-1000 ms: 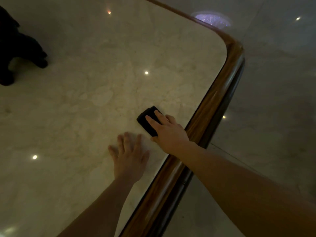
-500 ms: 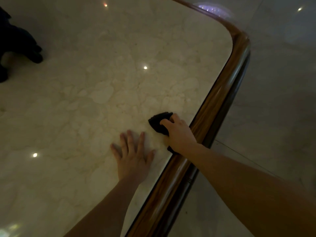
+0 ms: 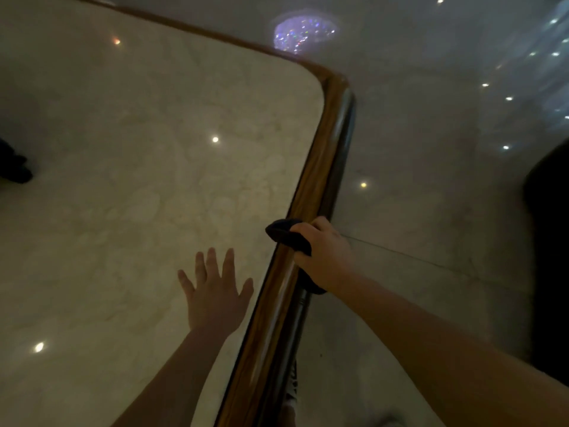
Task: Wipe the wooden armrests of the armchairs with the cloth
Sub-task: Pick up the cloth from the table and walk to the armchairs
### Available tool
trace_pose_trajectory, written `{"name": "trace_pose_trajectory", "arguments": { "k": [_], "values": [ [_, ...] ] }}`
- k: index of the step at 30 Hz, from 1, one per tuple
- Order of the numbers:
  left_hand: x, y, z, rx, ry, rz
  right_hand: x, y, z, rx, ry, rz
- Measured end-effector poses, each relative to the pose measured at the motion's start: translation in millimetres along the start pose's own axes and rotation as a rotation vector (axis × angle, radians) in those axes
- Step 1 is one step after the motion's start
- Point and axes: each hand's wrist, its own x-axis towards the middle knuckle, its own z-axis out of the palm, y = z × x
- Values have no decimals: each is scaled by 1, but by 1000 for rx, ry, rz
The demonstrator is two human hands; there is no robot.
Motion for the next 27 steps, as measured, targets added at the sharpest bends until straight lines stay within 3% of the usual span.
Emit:
{"name": "trace_pose_trajectory", "arguments": {
  "k": [6, 14, 27],
  "values": [
    [-51, 63, -74, -8, 44, 208, -90, 19, -91, 119, 145, 169],
    [-124, 179, -154, 5, 127, 430, -213, 54, -185, 171, 395, 240],
    [-293, 397, -188, 52, 193, 867, -476, 156, -275, 159, 681, 556]
  ]
}}
